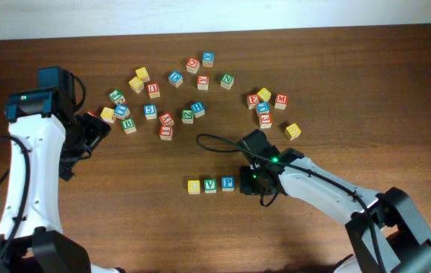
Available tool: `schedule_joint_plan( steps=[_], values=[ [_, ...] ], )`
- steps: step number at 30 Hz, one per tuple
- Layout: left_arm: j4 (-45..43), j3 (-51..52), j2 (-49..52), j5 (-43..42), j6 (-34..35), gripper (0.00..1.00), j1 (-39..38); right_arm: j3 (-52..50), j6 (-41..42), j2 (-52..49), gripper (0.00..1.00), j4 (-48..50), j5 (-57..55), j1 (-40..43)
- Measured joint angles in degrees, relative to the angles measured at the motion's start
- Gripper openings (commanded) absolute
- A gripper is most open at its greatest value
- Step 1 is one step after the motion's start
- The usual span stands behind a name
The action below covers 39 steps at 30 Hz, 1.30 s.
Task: Spell out CVPR
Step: 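Place the green R block right of the blue P block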
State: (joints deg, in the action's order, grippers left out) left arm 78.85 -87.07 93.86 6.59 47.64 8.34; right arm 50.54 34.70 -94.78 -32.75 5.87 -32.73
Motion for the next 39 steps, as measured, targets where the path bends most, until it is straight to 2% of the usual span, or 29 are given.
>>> schedule_joint_plan(
  steps=[10, 15, 39],
  values=[
    [0.02, 0.00, 0.00, 0.00, 0.00, 0.99, 0.00, 0.00, -0.02, 0.00, 0.25, 0.92, 2.23, 0.00],
    [0.00, 0.00, 0.00, 0.00, 0.00, 0.99, 0.00, 0.00, 0.02, 0.00, 0.33, 1.77, 2.47, 0.00],
    [0.02, 0.00, 0.00, 0.00, 0.00, 0.99, 0.00, 0.00, 0.02, 0.00, 0.33, 3.45, 4.20, 0.00]
  ],
)
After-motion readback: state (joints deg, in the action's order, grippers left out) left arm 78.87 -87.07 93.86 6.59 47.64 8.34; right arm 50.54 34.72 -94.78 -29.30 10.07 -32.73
